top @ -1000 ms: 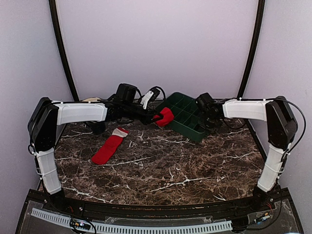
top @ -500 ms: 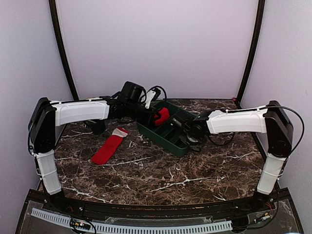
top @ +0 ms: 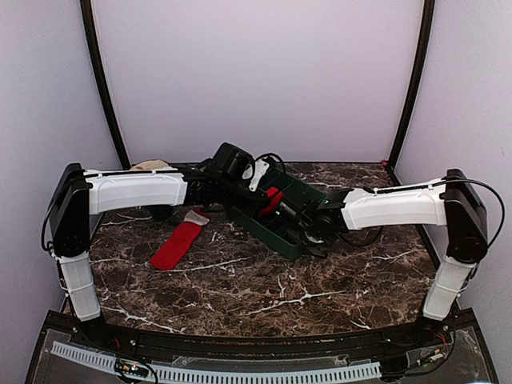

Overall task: Roll the socks
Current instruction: Place the sock in the storage box.

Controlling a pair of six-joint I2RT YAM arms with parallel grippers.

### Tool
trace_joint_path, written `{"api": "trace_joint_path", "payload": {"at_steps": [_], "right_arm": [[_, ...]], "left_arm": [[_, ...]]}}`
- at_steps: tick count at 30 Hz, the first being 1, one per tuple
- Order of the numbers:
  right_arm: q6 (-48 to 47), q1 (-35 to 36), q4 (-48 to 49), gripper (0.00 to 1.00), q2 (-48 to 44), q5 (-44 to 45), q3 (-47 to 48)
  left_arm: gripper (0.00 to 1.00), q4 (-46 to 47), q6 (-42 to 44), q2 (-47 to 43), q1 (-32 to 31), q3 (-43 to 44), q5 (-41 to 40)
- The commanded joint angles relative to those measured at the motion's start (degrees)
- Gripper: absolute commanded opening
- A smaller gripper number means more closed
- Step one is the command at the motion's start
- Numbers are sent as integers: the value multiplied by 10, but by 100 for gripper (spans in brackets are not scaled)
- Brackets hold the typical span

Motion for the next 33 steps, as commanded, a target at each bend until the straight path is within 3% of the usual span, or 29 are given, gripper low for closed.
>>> {"api": "trace_joint_path", "payload": {"at_steps": [1,12,33], "right_arm": [[-22,3,26,39,-52,16,-22],[-78,3,35,42,-109,30,-49],[-132,-10,30,42,-197,49,-66]], "left_arm": [[0,-14,11,-12,-11,13,-34],[0,-4,33,25,-26,36,-87],[0,-12,73,107,-27,90,-101]]}}
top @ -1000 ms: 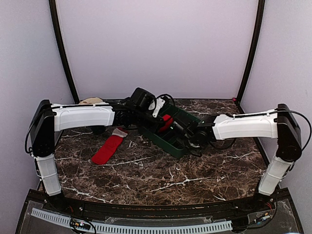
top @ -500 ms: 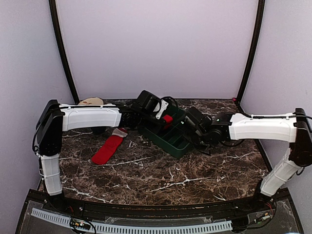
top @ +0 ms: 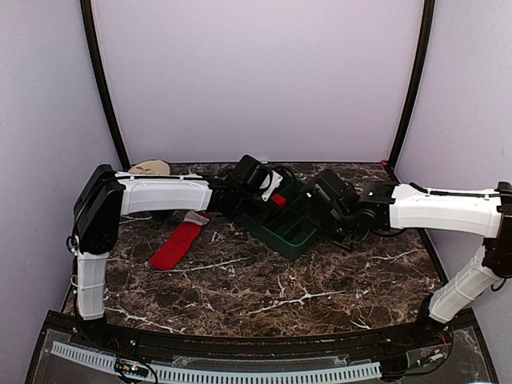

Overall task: Roll the socks
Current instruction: Place the sock in the storage box.

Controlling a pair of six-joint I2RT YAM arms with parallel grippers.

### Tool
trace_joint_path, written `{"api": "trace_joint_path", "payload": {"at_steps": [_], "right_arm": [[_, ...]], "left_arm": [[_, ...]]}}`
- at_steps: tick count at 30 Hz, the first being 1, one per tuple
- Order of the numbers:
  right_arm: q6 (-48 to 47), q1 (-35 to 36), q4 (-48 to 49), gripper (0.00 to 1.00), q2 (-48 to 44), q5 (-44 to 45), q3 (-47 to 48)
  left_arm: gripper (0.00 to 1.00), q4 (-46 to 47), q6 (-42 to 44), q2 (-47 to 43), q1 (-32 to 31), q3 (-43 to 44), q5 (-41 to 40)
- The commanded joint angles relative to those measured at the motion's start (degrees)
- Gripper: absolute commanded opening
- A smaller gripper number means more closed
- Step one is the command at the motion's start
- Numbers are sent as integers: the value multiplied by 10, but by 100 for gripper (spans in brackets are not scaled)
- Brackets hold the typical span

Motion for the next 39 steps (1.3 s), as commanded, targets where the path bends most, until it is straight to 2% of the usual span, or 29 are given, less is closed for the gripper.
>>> {"api": "trace_joint_path", "payload": {"at_steps": [1,20,39], "right_arm": [[-17,-8,-3,42,-22,9,1],[-29,-51,5,41,-54,-24,-22],[-62,-92,48,41,-49,-65,-23]], "left_arm": [[0,-10,14,8,-3,26,-3],[0,-55,1,43,21,43,41],[7,-174,-19,121,57,161,136]]}}
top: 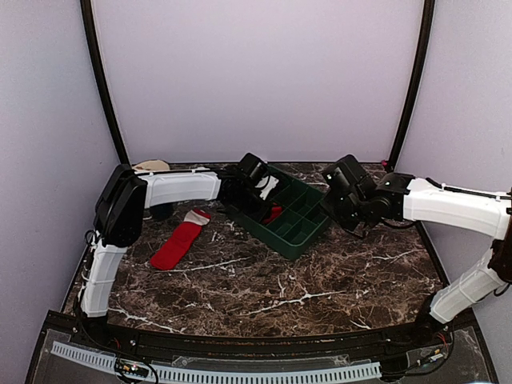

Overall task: Roll the socks
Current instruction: Place the sock in the storage box.

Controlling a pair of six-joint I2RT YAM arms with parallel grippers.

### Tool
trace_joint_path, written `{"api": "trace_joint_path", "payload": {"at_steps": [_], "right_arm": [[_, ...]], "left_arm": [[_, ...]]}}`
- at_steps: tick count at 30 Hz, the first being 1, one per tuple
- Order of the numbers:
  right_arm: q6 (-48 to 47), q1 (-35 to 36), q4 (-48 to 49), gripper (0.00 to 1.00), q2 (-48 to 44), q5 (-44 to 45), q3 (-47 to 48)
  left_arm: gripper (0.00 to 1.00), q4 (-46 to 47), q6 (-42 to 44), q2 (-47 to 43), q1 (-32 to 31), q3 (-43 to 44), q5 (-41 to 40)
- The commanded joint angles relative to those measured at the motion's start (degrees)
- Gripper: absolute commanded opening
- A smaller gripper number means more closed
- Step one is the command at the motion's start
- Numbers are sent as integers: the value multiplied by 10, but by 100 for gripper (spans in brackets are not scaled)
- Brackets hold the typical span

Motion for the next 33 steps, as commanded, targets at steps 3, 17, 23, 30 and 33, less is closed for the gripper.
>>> {"api": "trace_joint_path", "payload": {"at_steps": [3,17,23,30,33], "right_arm": [[-24,-18,33,41,0,-22,-4],[-62,-51,48,41,10,-55,4],[-80,-59,41,41,15,-58,20],[-97,-62,40,41,16,-60,29],[-109,-63,45,41,18,-60,29]], "left_arm": [[8,-88,7,31,5,69,44],[31,-182,11,87,5,141,96],[46,-186,2,75,6,141,89],[49,-178,-4,48,6,140,80],[49,-177,-5,31,6,140,75]]}}
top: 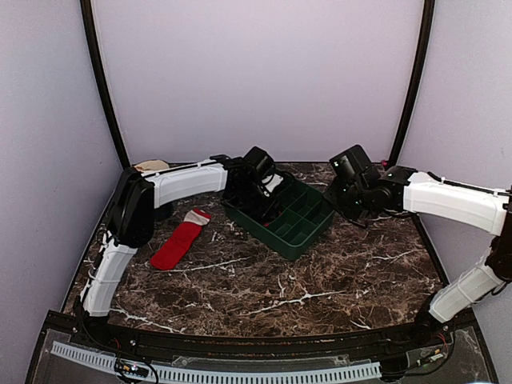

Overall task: Roll the socks
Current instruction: Place the sock in the storage box, then move the bin to the corner of the board.

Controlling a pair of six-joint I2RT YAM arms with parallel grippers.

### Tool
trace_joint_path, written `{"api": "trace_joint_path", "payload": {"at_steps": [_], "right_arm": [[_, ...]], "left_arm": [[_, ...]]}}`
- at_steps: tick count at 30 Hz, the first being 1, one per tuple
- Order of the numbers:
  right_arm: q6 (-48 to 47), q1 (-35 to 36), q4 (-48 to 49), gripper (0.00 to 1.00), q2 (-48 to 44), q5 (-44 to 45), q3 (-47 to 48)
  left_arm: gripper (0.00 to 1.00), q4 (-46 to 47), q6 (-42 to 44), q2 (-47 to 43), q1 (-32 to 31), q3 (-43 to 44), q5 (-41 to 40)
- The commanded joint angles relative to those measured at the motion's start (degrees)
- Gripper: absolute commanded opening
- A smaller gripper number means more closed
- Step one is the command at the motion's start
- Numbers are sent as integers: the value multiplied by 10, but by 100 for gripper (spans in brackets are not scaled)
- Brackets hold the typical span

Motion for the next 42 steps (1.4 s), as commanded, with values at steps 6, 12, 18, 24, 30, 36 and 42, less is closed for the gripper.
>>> {"api": "trace_joint_path", "payload": {"at_steps": [6,12,18,24,30,36,42], "right_arm": [[-93,-5,55,41,9,-23,16],[-212,-4,111,41,-4,-30,16],[-300,-13,231,99,-21,-43,-17],[-299,-59,258,100,21,-150,15],[-368,-58,268,78,70,-216,63],[-447,-33,155,77,151,-194,159],[-493,-18,40,76,248,-149,264]], "left_arm": [[51,-24,-3,-105,1,-37,-9],[98,132,-10,-273,2,-204,-28],[99,368,2,-501,8,-453,-51],[99,544,-32,-635,19,-627,-29],[93,534,-85,-699,43,-702,-72],[94,386,-102,-696,43,-678,-213],[89,249,-160,-650,43,-656,-301]]}}
